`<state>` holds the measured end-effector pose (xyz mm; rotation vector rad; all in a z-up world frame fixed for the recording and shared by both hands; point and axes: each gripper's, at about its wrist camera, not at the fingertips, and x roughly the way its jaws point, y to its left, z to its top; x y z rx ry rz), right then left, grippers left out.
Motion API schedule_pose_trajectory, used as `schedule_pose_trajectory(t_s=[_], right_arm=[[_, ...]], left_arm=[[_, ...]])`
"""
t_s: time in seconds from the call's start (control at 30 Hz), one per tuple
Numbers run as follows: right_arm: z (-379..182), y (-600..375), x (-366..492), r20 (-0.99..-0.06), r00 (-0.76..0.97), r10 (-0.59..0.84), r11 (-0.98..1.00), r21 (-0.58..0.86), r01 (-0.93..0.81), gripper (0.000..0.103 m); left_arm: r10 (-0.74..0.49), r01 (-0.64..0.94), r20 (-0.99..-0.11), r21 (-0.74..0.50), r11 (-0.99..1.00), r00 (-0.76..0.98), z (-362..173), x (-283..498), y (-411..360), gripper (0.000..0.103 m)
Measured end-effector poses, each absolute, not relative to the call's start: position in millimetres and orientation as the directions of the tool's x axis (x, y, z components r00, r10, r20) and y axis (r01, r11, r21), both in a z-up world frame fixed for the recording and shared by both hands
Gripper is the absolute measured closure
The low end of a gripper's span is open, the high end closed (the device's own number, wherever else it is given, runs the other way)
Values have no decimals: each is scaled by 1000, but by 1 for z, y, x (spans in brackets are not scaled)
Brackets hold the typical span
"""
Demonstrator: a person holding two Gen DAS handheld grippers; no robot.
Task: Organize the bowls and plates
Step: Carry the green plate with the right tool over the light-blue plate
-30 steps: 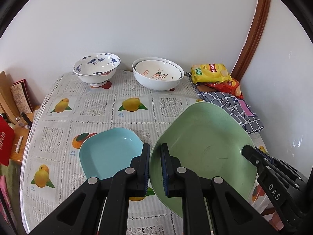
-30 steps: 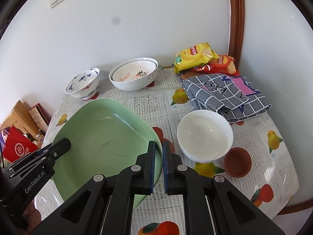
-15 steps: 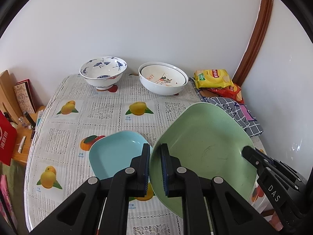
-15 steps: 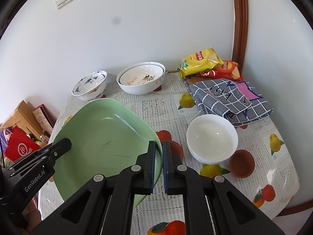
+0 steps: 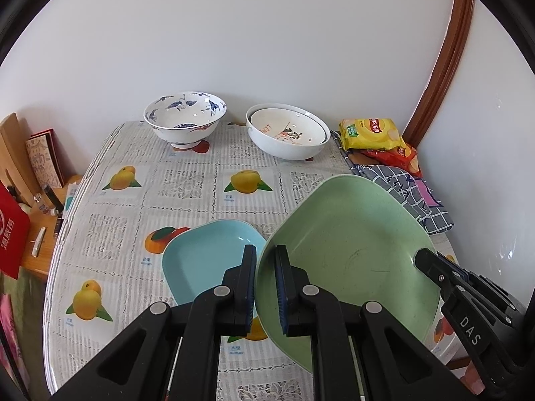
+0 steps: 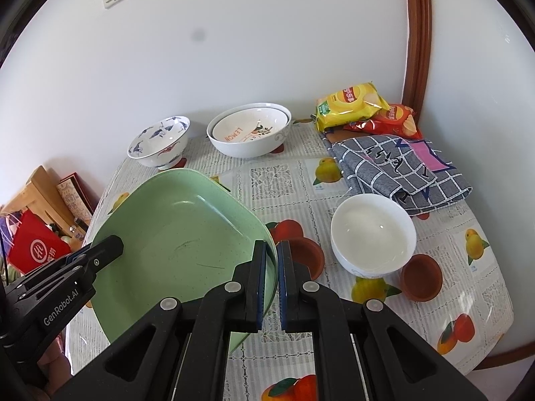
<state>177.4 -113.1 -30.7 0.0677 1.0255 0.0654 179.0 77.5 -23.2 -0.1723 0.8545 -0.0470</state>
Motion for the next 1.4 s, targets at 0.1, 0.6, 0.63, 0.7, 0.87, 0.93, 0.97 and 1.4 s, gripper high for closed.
schedule_pose_trajectory(t_s=[0.1, 0.6, 0.63, 0.7, 0.87, 0.93, 0.97, 1.4], right_arm=[[-31, -111, 178, -852, 517, 87, 996, 86, -26, 96], [-39, -95, 183, -860, 505, 79, 997, 69, -40, 96], [-40, -93, 184, -860, 504, 80, 997, 68, -41, 96], [-42, -90, 185, -862, 500, 80, 997, 67, -45, 96], [-47, -83, 187, -867, 491, 83, 996, 64, -55, 96], [-50, -80, 188, -869, 488, 83, 996, 63, -59, 97], [-50, -79, 188, -870, 486, 83, 996, 62, -61, 97], [-61, -60, 195, -879, 469, 90, 995, 58, -83, 97]], left_arm=[[-110, -29, -747, -170, 985, 656, -23, 180, 78, 92], [-111, -43, -756, -181, 983, 645, -31, 187, 94, 92], [-110, -45, -757, -181, 982, 644, -32, 187, 96, 91], [-108, -49, -759, -182, 982, 642, -33, 189, 99, 92], [-108, -60, -763, -189, 980, 637, -37, 192, 106, 91], [-107, -64, -765, -191, 979, 635, -39, 193, 109, 91], [-107, -66, -766, -191, 979, 634, -40, 194, 111, 91], [-101, -92, -777, -200, 975, 622, -52, 201, 130, 91]])
